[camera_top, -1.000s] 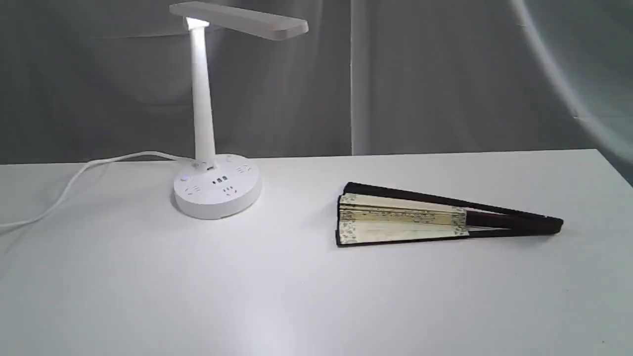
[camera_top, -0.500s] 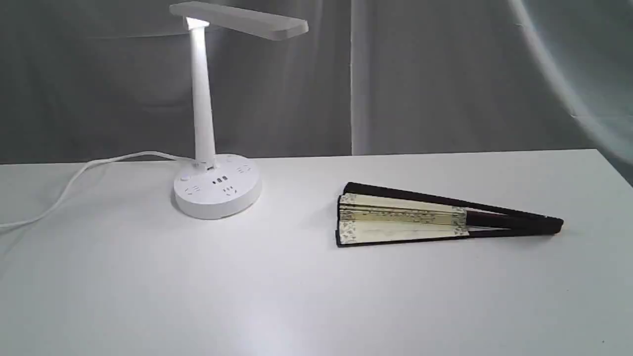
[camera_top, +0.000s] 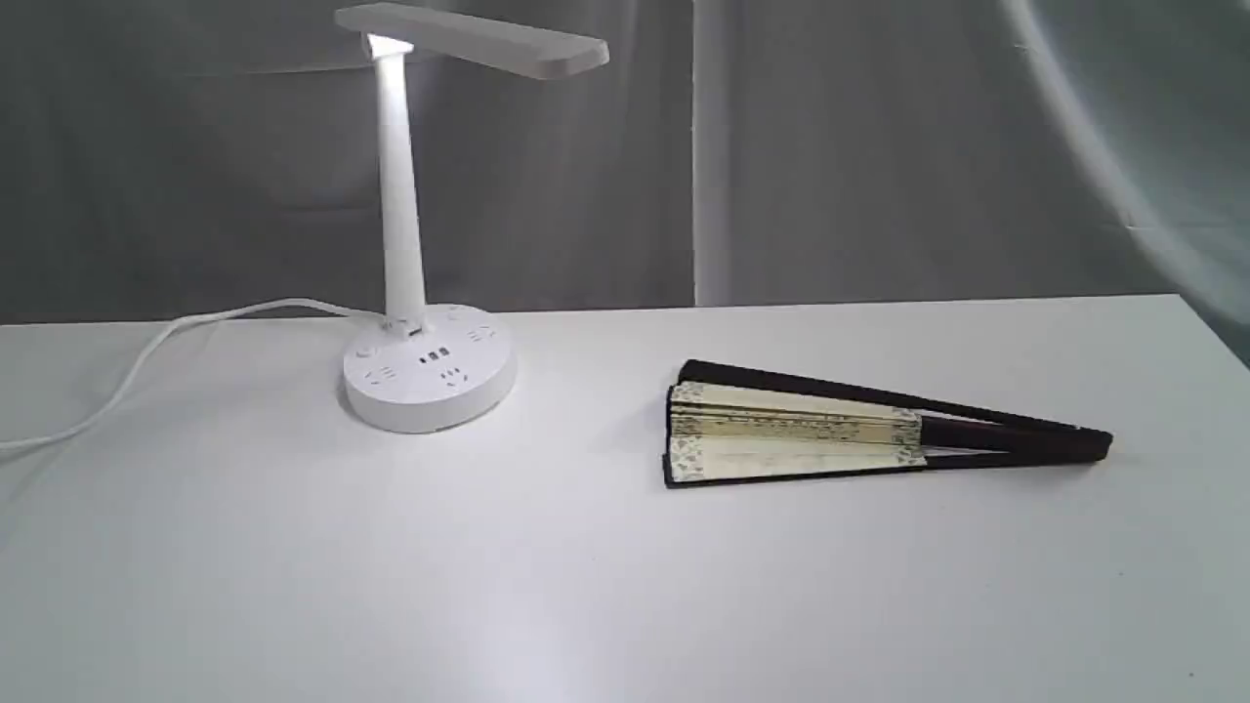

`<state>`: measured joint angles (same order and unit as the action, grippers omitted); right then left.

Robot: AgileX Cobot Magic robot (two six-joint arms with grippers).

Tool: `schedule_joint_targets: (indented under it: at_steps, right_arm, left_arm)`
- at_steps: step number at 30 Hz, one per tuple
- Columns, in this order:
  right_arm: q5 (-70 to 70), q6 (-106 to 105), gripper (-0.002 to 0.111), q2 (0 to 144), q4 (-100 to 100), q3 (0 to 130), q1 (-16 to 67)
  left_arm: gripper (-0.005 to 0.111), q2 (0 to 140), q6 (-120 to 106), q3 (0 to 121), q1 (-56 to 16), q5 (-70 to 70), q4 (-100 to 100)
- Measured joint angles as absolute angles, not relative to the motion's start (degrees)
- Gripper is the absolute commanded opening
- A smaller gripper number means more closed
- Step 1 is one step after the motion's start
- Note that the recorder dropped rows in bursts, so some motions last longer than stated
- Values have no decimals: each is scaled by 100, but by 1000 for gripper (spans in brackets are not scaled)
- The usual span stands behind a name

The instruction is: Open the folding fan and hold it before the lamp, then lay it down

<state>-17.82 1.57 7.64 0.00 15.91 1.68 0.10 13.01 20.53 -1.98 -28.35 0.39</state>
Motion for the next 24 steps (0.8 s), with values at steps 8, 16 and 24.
schedule_joint_targets:
  at_steps: [8,16,24]
  right_arm:
    - [-1841,168,0,2064,0,2218,168]
    - [-1881,167,0,3244,292,2881,168]
    - [-2244,212,0,4631,351,3667,168]
  left_arm:
    - [0,944,1301,2716,-198,-3685,39]
    - [0,2388,1282,3126,-198,-3715,39]
    - [2,3612,1282,3137,-198,-3380,39]
